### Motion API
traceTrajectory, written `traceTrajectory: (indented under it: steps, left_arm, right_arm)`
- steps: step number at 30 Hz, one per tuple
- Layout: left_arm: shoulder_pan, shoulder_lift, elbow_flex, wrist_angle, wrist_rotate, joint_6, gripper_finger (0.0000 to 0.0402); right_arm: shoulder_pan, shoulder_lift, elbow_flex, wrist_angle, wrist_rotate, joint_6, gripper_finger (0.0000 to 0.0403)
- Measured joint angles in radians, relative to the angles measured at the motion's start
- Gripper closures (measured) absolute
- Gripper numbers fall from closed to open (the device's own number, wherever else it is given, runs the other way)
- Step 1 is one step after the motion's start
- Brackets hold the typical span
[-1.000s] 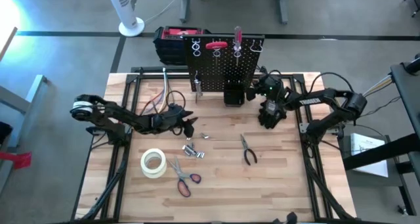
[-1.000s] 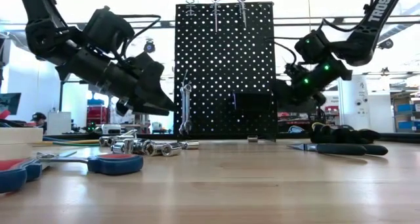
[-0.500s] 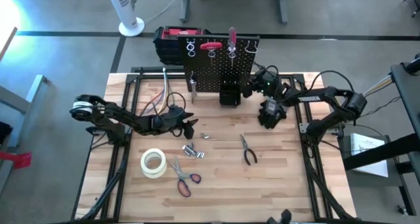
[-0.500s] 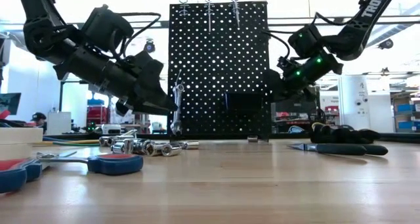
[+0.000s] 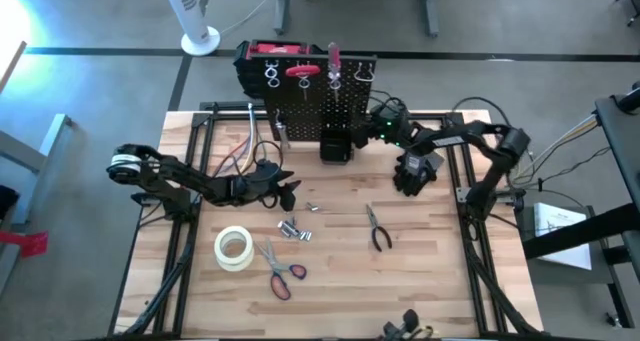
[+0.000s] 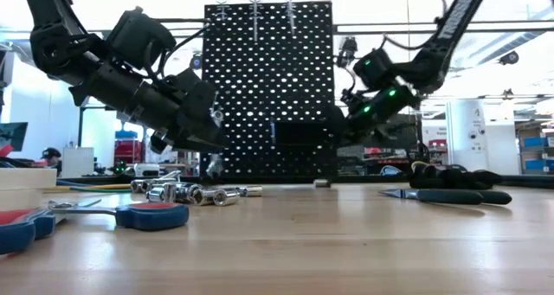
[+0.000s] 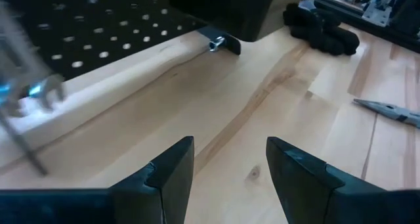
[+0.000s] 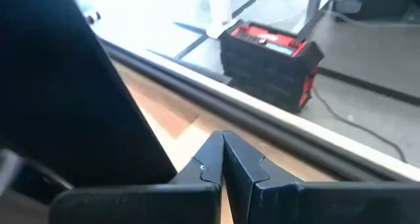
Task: Hang tools onto peg board
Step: Adjust the peg board
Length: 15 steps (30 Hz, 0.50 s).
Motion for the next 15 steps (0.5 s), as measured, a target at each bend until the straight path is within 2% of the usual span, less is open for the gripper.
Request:
traceTrajectory:
  steps: [7, 15]
  left_arm:
    - [-0.003, 0.0, 0.0, -0.023, 0.0, 0.0, 0.0219]
    - [-0.005, 0.0, -0.011, -0.028, 0.0, 0.033, 0.0219]
  right_arm:
    - [0.024, 0.121, 0.106, -0.003, -0.002, -0.001, 0.0403]
    - [0.046, 0.063, 0.065, -0.074, -0.048, -0.059, 0.0403]
